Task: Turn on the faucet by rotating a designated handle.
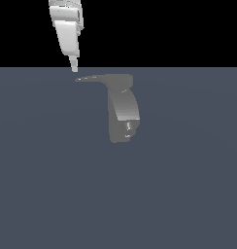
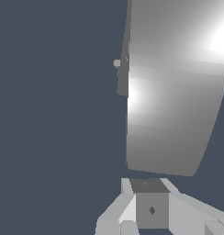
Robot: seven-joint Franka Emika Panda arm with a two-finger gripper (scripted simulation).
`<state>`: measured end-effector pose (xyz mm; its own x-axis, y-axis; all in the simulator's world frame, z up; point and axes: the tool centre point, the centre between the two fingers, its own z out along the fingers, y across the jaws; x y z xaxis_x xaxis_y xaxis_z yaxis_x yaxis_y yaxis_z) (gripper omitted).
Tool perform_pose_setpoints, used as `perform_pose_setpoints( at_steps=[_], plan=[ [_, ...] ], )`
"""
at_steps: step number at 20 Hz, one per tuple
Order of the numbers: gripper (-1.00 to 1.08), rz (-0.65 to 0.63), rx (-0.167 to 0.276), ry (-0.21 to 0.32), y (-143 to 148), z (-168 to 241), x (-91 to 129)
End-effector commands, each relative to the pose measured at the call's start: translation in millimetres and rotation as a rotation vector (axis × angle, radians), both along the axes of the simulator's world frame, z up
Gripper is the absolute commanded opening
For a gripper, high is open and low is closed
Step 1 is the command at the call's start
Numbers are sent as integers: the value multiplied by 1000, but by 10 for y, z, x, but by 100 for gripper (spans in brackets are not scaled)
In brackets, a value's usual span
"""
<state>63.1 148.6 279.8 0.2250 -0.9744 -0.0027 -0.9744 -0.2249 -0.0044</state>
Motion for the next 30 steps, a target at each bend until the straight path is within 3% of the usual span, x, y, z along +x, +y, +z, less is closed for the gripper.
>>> perform_pose_setpoints(
  at_steps=[1, 8, 15, 22, 30],
  plan=[
    [-100, -55, -2, 0, -48, -81, 146],
    [-100, -168, -5, 3, -178, -242, 439],
    [-100, -221, -4, 4, -252, -310, 571],
    [-100, -225, -4, 4, -260, -315, 580],
    [-100, -225, -4, 4, -250, -315, 390]
  ],
)
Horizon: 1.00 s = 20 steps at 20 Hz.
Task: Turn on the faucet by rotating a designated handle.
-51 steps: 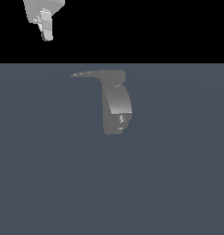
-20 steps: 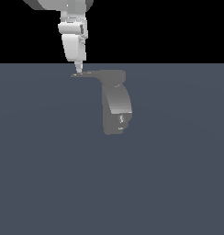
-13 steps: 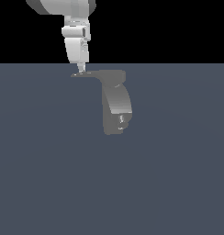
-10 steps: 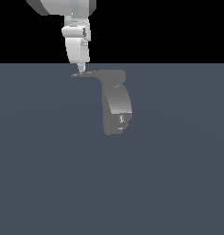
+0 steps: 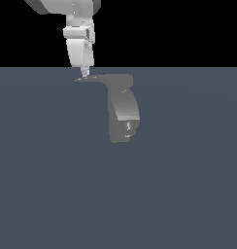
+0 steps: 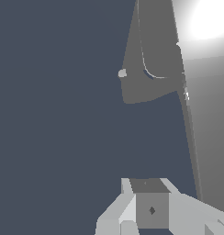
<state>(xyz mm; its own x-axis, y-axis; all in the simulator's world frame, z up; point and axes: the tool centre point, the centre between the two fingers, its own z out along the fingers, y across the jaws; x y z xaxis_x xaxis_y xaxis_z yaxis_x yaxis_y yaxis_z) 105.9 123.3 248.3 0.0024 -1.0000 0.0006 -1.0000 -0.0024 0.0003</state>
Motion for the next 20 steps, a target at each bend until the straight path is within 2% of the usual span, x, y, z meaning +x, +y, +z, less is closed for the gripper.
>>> perform_pose_setpoints(
  at_steps=[1, 20],
  plan=[
    [-100, 0, 0, 0, 3, 0, -63],
    [-100, -1, 0, 0, 26, 1, -568]
  ],
)
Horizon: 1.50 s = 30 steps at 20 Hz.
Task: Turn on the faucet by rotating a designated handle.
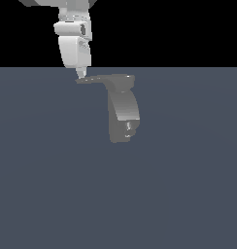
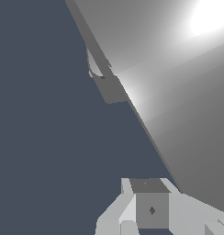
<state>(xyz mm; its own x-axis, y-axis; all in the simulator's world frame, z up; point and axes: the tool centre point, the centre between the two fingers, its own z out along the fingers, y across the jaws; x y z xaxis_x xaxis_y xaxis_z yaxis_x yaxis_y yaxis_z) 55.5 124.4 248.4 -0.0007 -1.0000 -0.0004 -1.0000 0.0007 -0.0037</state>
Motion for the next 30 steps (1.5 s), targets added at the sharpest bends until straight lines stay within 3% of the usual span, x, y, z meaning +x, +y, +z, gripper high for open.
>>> perform_pose_setpoints(
  at_steps=[1, 12, 30],
  plan=[
    [-100, 2, -1, 4, 18, 0, -92],
    [-100, 2, -1, 4, 34, 1, -384],
    [-100, 1, 0, 2, -314, 0, -752]
  ],
)
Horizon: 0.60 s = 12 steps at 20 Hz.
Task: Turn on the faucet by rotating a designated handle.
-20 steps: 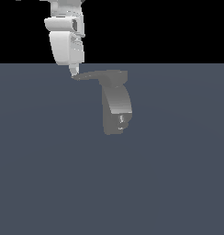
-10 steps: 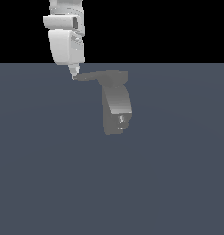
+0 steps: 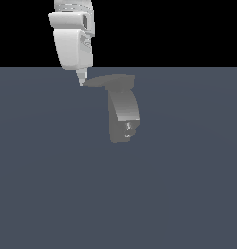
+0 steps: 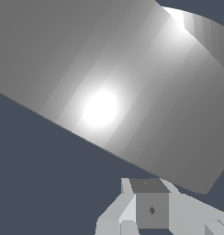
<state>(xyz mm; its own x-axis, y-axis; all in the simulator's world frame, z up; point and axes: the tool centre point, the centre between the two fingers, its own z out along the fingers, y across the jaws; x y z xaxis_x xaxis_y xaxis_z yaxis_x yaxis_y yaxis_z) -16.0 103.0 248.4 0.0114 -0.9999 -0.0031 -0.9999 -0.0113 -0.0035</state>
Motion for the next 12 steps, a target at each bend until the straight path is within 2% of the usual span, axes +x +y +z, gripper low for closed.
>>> perform_pose_setpoints(
  at_steps=[1, 12],
  plan=[
    [-100, -11, -3, 2, -121, 0, -62],
    [-100, -10, -3, 3, -351, 2, -343]
  ],
)
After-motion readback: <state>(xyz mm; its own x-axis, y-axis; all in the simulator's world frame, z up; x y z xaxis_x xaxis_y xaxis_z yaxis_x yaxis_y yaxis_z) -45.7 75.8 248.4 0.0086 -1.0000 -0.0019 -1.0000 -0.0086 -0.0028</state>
